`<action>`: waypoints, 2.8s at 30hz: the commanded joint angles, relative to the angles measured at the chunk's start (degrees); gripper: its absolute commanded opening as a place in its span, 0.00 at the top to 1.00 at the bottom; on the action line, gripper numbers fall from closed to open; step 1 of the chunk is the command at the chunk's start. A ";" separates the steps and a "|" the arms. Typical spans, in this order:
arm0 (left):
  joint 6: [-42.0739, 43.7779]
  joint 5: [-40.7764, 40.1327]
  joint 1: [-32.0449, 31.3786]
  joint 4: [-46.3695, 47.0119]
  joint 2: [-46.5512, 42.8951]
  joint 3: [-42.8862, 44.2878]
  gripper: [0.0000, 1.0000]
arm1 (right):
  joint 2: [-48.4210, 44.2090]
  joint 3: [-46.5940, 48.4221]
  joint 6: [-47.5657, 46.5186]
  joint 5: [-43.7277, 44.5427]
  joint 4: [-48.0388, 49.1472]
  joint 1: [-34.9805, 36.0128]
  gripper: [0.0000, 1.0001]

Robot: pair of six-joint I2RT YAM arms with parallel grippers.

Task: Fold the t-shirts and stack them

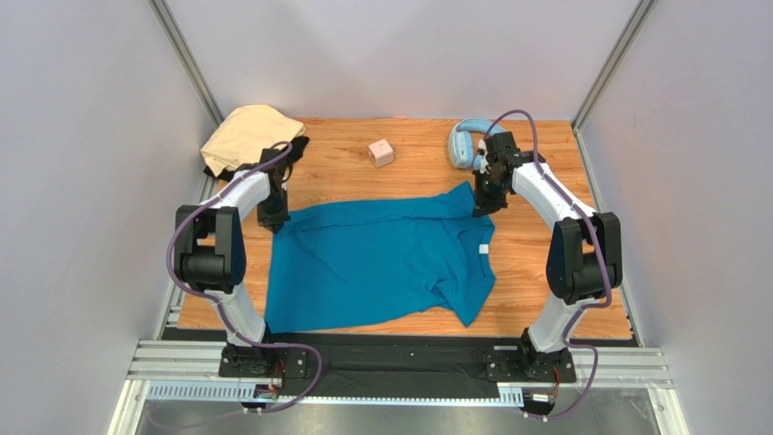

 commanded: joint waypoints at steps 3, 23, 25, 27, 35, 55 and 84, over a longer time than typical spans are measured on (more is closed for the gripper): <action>-1.20 -2.43 1.09 0.14 -2.43 1.68 1.00 | -2.96 0.39 1.34 1.25 0.08 -2.83 1.00; -0.41 0.65 2.15 -2.67 3.89 2.48 1.00 | 1.07 2.41 1.60 -3.41 -0.71 -5.82 1.00; -1.28 0.30 2.15 -2.67 3.81 1.07 1.00 | 1.16 2.06 1.60 -4.02 -0.89 -5.73 1.00; -1.38 0.65 2.15 -2.67 3.98 0.28 1.00 | 1.07 1.44 1.86 -4.38 -0.80 -5.73 1.00; -2.43 0.13 2.15 -4.95 6.88 1.68 0.96 | 4.59 2.67 2.39 -4.56 -5.19 -5.73 0.82; -4.19 6.62 0.75 -2.58 2.39 9.07 1.00 | 15.46 19.36 6.43 -8.07 -1.51 -5.03 0.73; -3.40 4.35 -4.79 -9.78 8.37 12.49 1.00 | 24.28 25.16 6.17 -0.69 -8.79 -2.30 1.00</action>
